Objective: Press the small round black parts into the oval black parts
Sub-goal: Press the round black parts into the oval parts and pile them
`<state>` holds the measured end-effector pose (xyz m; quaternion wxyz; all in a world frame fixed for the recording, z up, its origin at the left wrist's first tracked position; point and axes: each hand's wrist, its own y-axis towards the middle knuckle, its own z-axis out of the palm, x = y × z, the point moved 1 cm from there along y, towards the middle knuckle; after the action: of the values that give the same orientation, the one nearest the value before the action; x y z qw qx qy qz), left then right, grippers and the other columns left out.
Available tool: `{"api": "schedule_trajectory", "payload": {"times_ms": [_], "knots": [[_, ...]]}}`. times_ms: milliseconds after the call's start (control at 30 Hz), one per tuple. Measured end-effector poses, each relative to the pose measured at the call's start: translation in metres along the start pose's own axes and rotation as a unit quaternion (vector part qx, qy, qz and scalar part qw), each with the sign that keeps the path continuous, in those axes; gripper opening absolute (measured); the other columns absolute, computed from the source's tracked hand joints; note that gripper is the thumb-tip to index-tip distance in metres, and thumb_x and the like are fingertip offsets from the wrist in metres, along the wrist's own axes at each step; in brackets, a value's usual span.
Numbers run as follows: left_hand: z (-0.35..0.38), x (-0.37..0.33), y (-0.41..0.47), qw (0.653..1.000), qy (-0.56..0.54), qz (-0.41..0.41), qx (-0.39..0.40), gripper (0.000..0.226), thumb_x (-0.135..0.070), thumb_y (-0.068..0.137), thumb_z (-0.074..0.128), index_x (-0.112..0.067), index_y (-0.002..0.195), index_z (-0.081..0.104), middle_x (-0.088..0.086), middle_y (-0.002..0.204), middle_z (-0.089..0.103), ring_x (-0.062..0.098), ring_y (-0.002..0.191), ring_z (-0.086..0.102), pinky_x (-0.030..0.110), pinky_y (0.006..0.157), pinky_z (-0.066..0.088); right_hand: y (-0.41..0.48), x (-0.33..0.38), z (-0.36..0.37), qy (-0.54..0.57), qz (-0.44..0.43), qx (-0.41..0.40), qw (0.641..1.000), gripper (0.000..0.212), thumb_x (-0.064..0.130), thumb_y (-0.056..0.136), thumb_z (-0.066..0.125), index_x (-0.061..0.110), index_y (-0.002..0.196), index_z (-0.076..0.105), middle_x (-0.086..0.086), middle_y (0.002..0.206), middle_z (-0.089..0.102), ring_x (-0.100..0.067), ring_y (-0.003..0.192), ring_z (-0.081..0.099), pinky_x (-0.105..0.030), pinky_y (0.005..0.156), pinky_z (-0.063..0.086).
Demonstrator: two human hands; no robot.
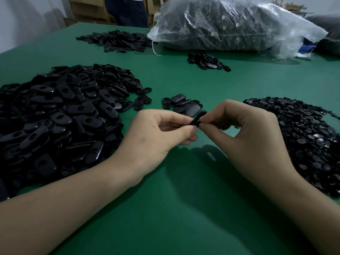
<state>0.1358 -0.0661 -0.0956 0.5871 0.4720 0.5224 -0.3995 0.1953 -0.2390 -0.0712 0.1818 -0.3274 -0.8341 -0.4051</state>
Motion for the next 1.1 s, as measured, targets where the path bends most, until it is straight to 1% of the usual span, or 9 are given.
{"api": "schedule_trajectory", "payload": {"times_ms": [100,167,300,500,633,867,933,1000,1100], "knots": [[0.0004,-0.0002,0.0004,1.0,0.002,-0.006,0.004,0.012,-0.001,0.086,0.077,-0.009,0.094,0.079,0.007,0.081,0.08,0.018,0.078,0.079,0.019,0.071,0.059,-0.0009,0.0012,0.0,-0.022,-0.016,-0.008,1.0,0.01,0.011,0.085,0.079,0.019,0.083,0.075,0.025,0.072,0.063,0.006,0.074,0.061,-0.004,0.07,0.04],[0.0003,-0.0009,0.0004,1.0,0.001,-0.01,0.011,0.011,-0.001,0.087,0.077,-0.009,0.094,0.079,0.008,0.082,0.08,0.018,0.078,0.079,0.019,0.071,0.059,-0.0008,0.0015,-0.0001,-0.033,-0.022,-0.01,0.999,0.009,0.012,0.085,0.079,0.02,0.084,0.076,0.026,0.074,0.065,0.001,0.076,0.063,-0.005,0.071,0.042],[-0.0009,-0.0024,0.0003,1.0,-0.003,-0.021,0.019,0.009,-0.003,0.088,0.076,-0.007,0.096,0.08,0.009,0.084,0.08,0.016,0.079,0.078,0.019,0.07,0.059,-0.0014,0.0021,0.0002,-0.05,-0.037,-0.018,0.998,0.008,0.013,0.086,0.08,0.021,0.085,0.078,0.023,0.076,0.067,-0.005,0.072,0.065,-0.015,0.07,0.048],[-0.0015,-0.0026,0.0005,0.999,-0.018,-0.024,0.017,0.006,-0.009,0.09,0.074,-0.01,0.092,0.08,0.008,0.084,0.08,0.017,0.078,0.078,0.021,0.068,0.059,-0.0014,0.0032,0.0013,-0.063,-0.063,-0.015,0.996,0.009,0.016,0.088,0.079,0.025,0.092,0.079,0.015,0.08,0.069,-0.009,0.073,0.064,-0.028,0.069,0.05],[-0.0021,-0.0026,0.0012,0.999,-0.027,-0.025,0.012,0.008,-0.011,0.091,0.074,-0.008,0.097,0.079,0.008,0.087,0.08,0.016,0.078,0.078,0.021,0.067,0.059,-0.0009,0.0021,0.001,-0.044,-0.053,0.003,0.998,0.012,0.015,0.09,0.076,0.025,0.097,0.079,0.02,0.08,0.066,-0.007,0.076,0.062,-0.013,0.07,0.042],[-0.0026,-0.0018,0.002,1.0,-0.023,-0.017,-0.001,0.009,-0.013,0.092,0.073,-0.009,0.097,0.079,0.007,0.087,0.08,0.015,0.077,0.078,0.02,0.064,0.058,0.0003,0.0019,-0.0005,-0.024,-0.042,0.028,0.998,0.017,0.016,0.092,0.071,0.026,0.102,0.08,0.016,0.085,0.068,-0.011,0.082,0.063,-0.012,0.074,0.041],[-0.0023,-0.0017,0.0016,1.0,-0.011,-0.001,-0.002,0.008,-0.013,0.092,0.074,-0.009,0.097,0.079,0.007,0.086,0.08,0.015,0.077,0.078,0.02,0.064,0.057,0.0003,0.0024,-0.0014,0.009,-0.025,0.022,0.999,0.019,0.016,0.092,0.07,0.029,0.102,0.079,0.014,0.087,0.072,-0.012,0.085,0.066,-0.013,0.075,0.042],[-0.0013,-0.0015,0.0011,1.0,-0.004,0.021,-0.009,0.004,-0.011,0.092,0.075,-0.01,0.093,0.078,0.006,0.082,0.079,0.016,0.075,0.078,0.019,0.063,0.057,0.0004,0.0015,-0.0018,0.112,0.04,0.019,0.993,0.022,0.015,0.093,0.071,0.032,0.106,0.076,0.008,0.088,0.074,-0.011,0.082,0.068,-0.023,0.075,0.048],[0.0002,-0.001,0.0003,0.998,0.002,0.052,-0.021,0.003,-0.008,0.091,0.076,-0.011,0.089,0.077,0.006,0.079,0.079,0.016,0.073,0.078,0.019,0.065,0.058,0.0019,-0.0006,0.0002,0.264,0.164,0.026,0.95,0.021,0.014,0.091,0.074,0.027,0.108,0.073,-0.003,0.087,0.075,-0.014,0.074,0.066,-0.033,0.073,0.052]]}}
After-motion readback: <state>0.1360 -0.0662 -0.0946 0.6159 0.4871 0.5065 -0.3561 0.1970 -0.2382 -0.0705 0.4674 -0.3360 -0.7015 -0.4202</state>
